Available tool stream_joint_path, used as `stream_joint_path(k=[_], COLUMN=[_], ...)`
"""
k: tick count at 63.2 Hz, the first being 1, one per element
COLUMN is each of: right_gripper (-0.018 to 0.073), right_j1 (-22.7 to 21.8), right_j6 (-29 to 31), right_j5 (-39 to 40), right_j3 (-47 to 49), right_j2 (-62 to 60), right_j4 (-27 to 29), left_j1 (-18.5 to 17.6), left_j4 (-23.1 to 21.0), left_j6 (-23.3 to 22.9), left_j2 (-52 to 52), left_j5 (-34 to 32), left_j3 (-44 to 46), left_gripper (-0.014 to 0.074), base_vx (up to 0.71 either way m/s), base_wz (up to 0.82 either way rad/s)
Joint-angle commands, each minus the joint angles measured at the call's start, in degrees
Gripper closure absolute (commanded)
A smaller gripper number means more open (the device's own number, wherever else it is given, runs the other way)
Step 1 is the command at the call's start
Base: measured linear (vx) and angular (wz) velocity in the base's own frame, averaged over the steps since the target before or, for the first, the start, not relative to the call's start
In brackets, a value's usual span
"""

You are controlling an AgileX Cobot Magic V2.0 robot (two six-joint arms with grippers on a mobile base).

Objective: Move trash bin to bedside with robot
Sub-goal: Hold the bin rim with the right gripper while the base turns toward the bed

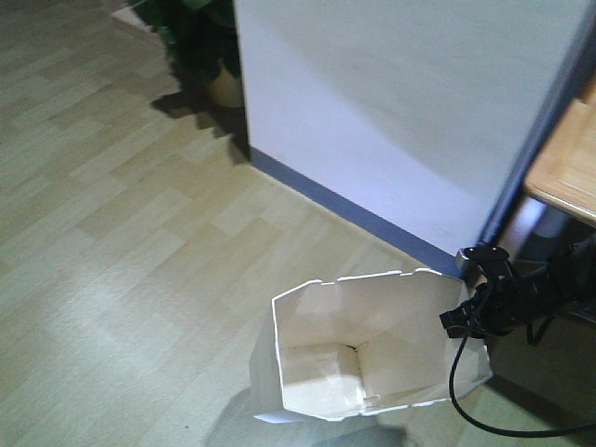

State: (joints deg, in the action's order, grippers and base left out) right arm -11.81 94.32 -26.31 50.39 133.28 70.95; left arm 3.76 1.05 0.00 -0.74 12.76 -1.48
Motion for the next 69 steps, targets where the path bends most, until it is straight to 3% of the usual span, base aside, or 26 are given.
stream_joint_path(k=[1,69], right_gripper=[0.0563,0.0563], right_j1=[-0.1,-0.1], right_j6=[-0.4,-0.4], right_j5=[-11.1,-11.1], right_j3=[0.6,0.6], right_j2=[-4.2,-4.2], right_j4=[2.6,2.6], left_j1=[0.0,0.0], left_j4=[-0.2,-0.2], left_j6=[0.0,0.0], left_j2=[-0.8,-0.8], left_j5=[-4.1,-4.1], left_j3=[-1.1,-1.1], left_gripper=[0.0603,0.0603], base_vx=[0.02,0.08], base_wz=[0.57,0.51])
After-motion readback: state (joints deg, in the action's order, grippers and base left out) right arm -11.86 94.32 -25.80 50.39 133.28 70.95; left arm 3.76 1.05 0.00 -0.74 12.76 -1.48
